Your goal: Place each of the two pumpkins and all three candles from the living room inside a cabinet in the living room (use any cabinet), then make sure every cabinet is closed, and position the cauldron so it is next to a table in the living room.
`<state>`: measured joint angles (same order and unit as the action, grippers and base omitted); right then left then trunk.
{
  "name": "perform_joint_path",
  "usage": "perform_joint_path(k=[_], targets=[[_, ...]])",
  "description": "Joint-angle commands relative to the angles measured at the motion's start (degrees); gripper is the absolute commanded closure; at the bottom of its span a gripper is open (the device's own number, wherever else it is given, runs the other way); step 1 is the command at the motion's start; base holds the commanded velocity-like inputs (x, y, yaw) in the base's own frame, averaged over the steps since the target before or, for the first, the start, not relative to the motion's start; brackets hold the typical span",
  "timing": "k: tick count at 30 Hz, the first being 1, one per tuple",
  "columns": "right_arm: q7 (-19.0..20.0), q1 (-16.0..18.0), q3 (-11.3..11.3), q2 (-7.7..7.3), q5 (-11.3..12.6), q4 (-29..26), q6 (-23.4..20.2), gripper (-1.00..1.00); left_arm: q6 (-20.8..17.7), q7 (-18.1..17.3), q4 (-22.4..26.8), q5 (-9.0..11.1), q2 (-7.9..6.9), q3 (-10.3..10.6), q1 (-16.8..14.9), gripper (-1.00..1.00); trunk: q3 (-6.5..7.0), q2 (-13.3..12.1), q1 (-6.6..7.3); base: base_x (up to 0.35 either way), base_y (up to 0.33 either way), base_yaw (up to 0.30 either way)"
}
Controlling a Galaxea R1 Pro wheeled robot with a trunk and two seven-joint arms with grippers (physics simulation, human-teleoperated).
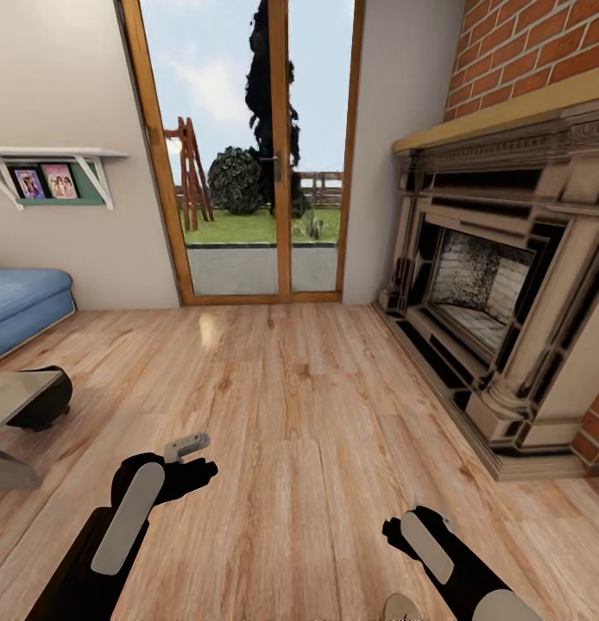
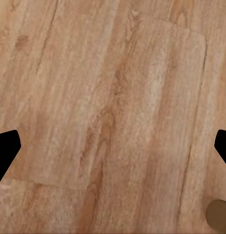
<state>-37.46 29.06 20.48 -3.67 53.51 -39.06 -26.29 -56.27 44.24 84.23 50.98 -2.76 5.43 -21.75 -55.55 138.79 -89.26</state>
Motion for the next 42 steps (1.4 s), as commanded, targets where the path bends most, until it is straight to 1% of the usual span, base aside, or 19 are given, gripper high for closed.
perform_joint_path(k=[1, 7, 10, 11, 13, 18, 23, 25, 29, 32, 36, 42], targets=[[-0.13, 0.08, 0.35, -0.01, 0.32, 0.43, -0.17, -1.0, -0.07, 0.59, 0.06, 0.53, -0.05, 0.1, -0.04, -1.0, -0.24, 0.44, -0.21, 0.0, 0.0, 0.0], [2.38, 0.06, 0.38, 0.06, 0.29, 2.01, -0.21, -1.0, -0.07, 0.59, 0.06, 0.53, 0.0, 0.1, -0.04, -1.0, -1.32, 2.85, -1.53, 0.0, 0.0, 0.0], [2.89, 0.09, 0.46, 0.1, 0.16, 4.46, -0.24, -1.0, -0.07, 0.55, 0.04, 0.53, 0.03, 0.14, -0.04, -1.0, -1.86, 4.05, -2.19, 0.0, 0.0, 0.0], [3.03, 0.08, 0.53, 0.16, 0.04, 5.87, -0.22, -1.0, -0.07, 0.53, 0.04, 0.53, 0.14, 0.53, -0.04, -1.0, -2.04, 4.45, -2.41, 0.0, 0.0, 0.0], [3.12, 0.07, 0.58, 0.21, -0.03, 6.78, -0.19, -1.0, -0.07, 0.55, 0.05, 0.53, 0.33, 1.18, -0.04, -1.0, -2.48, 4.48, -2.46, 0.0, 0.0, 0.0], [3.42, 0.08, 0.68, 0.24, -0.07, 7.47, 0.45, -1.0, -0.07, 0.58, 0.06, 0.53, 0.44, 1.6, -0.05, -1.0, -3.59, 4.55, -2.59, 0.0, 0.0, 0.0], [6.6, 0.09, 0.83, 0.16, -0.05, 7.74, 2.01, -1.0, -0.07, 0.58, 0.06, 0.5, 0.47, 1.68, -0.04, -1.0, -4.7, 4.61, -2.72, 0.0, 0.0, 0.0], [7.18, 0.08, 0.84, 0.12, -0.06, 7.76, 2.46, -1.0, -0.07, 0.58, 0.06, 0.52, 0.43, 1.68, -0.04, -1.0, -5.14, 4.64, -2.77, 0.0, 0.0, 0.0], [7.53, 0.1, 0.96, 0.27, -0.03, 8.49, 4.87, -1.0, -0.07, 0.57, 0.06, 0.53, 0.46, 1.69, -0.04, -1.0, -6.03, 4.69, -2.87, 0.0, 0.0, 0.0], [7.63, 0.09, 2.02, 0.26, -0.13, 10.4, 5.85, -1.0, -0.07, 0.58, 0.06, 0.53, 0.42, 1.69, -0.04, -1.0, -6.69, 4.73, -2.95, 0.0, 0.0, 0.0], [7.66, 0.09, 3.35, 0.25, -0.09, 11.3, 7.51, -1.0, -0.07, 0.58, 0.06, 0.53, 0.4, 1.69, -0.04, -1.0, -7.58, 4.79, -3.05, 0.0, 0.0, 0.0], [7.7, 0.11, 3.79, 0.32, -0.13, 11.51, 8.3, -1.0, -0.07, 0.58, 0.02, 0.53, 0.39, 1.69, -0.04, -1.0, -8.91, 4.87, -3.21, 0.0, 0.0, 0.0]])
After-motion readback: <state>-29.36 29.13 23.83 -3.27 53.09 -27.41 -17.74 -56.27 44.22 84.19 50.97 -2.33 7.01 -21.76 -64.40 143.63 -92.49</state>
